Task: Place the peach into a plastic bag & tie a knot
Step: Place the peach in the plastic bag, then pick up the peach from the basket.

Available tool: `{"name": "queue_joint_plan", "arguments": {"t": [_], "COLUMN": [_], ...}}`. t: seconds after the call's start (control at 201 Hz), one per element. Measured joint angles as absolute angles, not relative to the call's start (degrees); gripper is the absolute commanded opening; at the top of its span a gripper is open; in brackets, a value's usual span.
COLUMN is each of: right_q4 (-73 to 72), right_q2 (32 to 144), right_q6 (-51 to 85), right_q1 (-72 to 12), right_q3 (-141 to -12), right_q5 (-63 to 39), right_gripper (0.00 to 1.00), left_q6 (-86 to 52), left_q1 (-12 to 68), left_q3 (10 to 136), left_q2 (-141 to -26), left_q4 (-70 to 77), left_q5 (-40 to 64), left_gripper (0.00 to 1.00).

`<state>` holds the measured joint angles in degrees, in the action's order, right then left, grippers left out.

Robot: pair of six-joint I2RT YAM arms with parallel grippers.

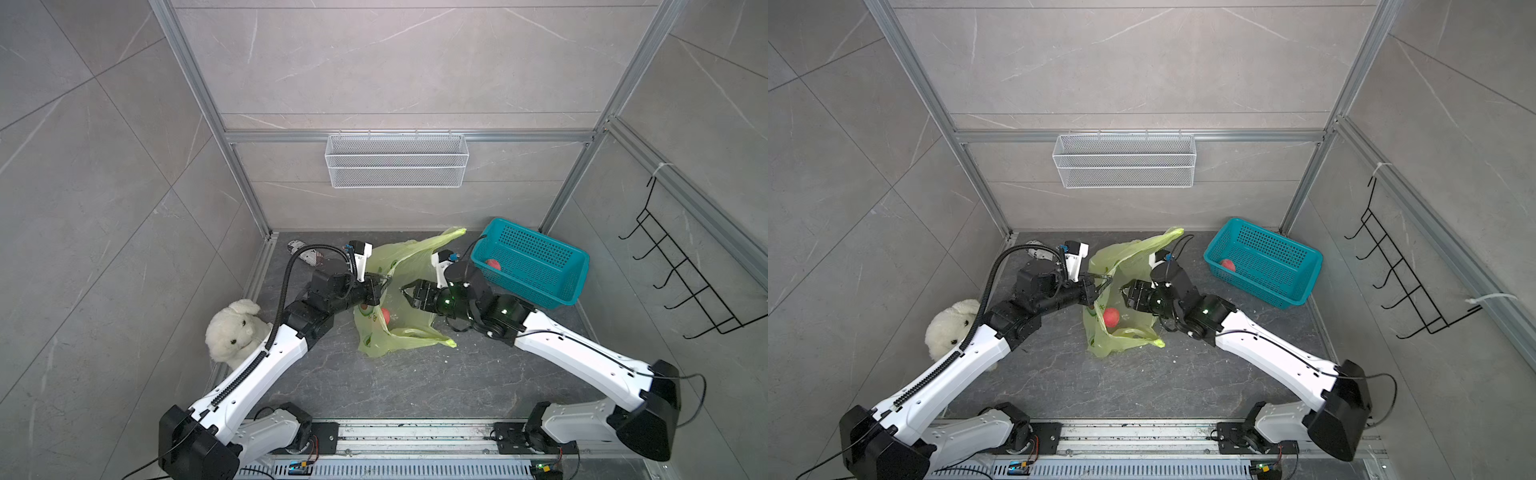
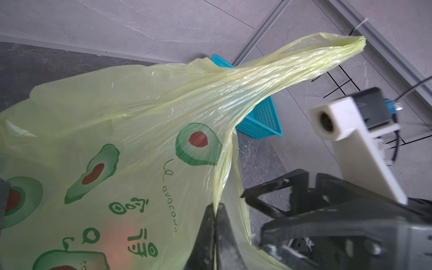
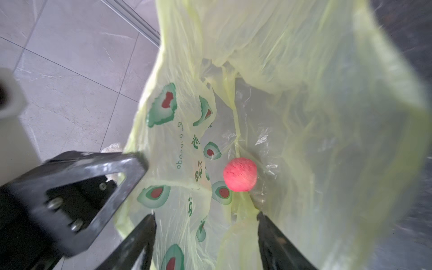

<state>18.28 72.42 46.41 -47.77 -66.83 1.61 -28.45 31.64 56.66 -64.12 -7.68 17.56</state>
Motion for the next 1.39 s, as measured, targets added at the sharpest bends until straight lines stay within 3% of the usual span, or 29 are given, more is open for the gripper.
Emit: {"name": "queue_joint_plan", "arguments": {"t": [0.289, 0.473, 0.552, 0.702, 0.985, 1.394], "right_q4": [27.11, 40.12, 42.7, 42.09, 32.51, 25.85], "right_q2": [45.01, 43.03, 45.89, 53.6, 80.31, 107.72], "right_q6": [40.75, 40.84, 40.45, 39.11, 40.21, 40.49], "right_q1": [-47.77, -45.71, -39.55, -24.6, -7.16, -1.5], "right_q3": [-59.46, -59.57, -58.98, -57.52, -65.63, -87.07], "right_q5": [16.62, 30.72, 31.4, 23.46, 7.64, 4.32], "right_gripper": [0.73, 0.81, 0.79, 0.8, 0.8, 0.8], "left_q6": [-28.45, -28.32, -28.27, -28.03, -27.4, -26.96], "left_q1": [31.66, 32.18, 32.51, 33.43, 34.89, 34.92], "left_q3": [56.62, 55.92, 55.7, 55.61, 55.59, 55.59], "left_q2": [-63.2, -61.91, -61.56, -61.19, -60.86, -60.84], "left_q4": [-7.75, -7.75, -7.77, -8.05, -8.56, -8.97], "left_q5": [14.94, 12.53, 11.84, 10.46, 9.13, 9.13], "left_gripper": [0.0, 0.0, 0.0, 0.0, 0.0, 0.0]}}
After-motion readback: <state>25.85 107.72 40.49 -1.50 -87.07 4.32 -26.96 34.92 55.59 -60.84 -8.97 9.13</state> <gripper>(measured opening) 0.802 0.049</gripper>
